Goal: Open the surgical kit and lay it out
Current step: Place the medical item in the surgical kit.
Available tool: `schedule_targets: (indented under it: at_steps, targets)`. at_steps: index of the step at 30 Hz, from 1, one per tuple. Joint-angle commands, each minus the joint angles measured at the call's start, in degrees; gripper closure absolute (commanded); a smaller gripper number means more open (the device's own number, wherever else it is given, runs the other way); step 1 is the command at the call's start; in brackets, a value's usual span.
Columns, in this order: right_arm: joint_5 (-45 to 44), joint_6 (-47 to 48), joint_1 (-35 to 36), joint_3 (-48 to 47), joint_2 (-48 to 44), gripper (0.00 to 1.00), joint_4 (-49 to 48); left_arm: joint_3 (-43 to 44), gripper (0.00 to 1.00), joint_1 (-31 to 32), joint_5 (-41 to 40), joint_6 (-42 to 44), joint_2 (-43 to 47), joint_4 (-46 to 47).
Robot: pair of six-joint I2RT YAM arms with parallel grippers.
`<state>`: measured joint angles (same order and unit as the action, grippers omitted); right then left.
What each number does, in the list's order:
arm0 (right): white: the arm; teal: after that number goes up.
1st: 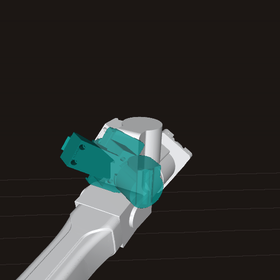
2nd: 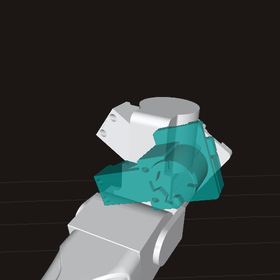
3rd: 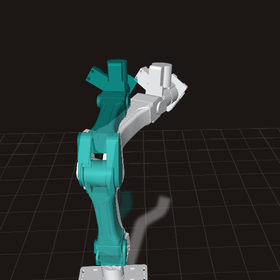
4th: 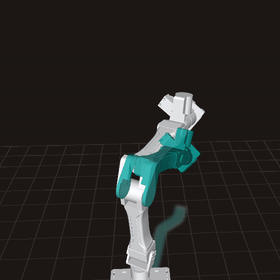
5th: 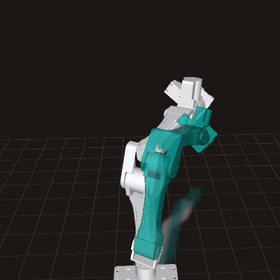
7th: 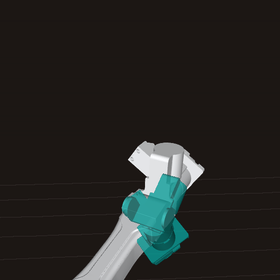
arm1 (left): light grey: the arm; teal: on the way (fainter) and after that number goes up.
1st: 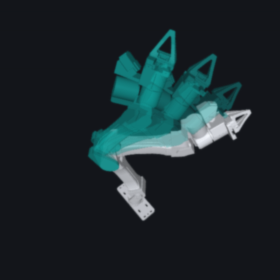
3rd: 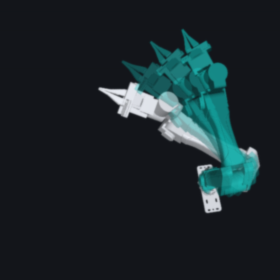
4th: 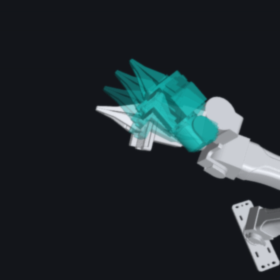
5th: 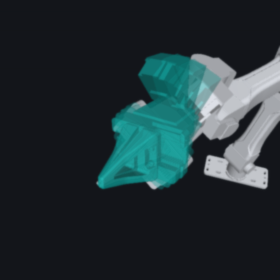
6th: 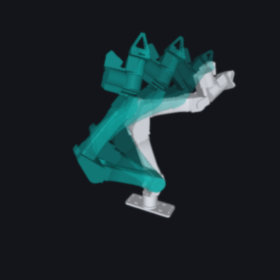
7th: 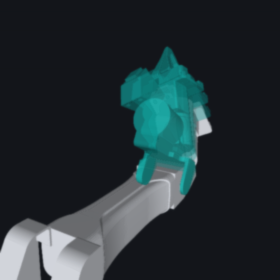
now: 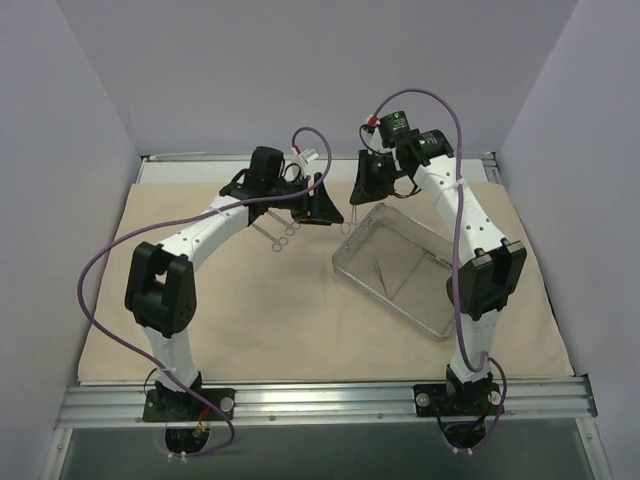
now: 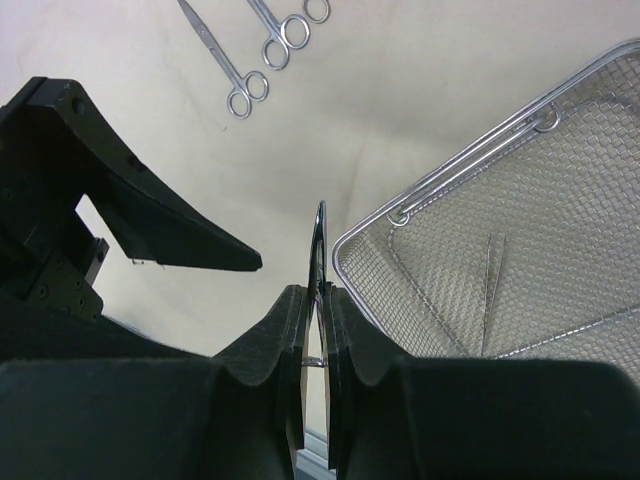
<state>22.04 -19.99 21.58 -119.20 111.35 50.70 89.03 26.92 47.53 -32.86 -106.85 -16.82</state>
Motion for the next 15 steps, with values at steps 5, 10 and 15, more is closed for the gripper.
schedule_targets:
  at_steps: [5,10,15]
  targets:
    - [1.95,0.56,0.21,-1.74,0.62,1.0,2.21,0.35,0.31,1.91,3.88,-4.67,0.76,9.96]
    - [1.95,0.74,0.13,-2.0,0.62,1.0,1.95,0.18,0.32,2.44,4.5,-4.84,0.32,10.14]
    - [1.78,0.65,0.13,-1.83,0.71,1.0,1.51,0.88,0.44,2.97,5.73,-5.02,-1.08,9.0]
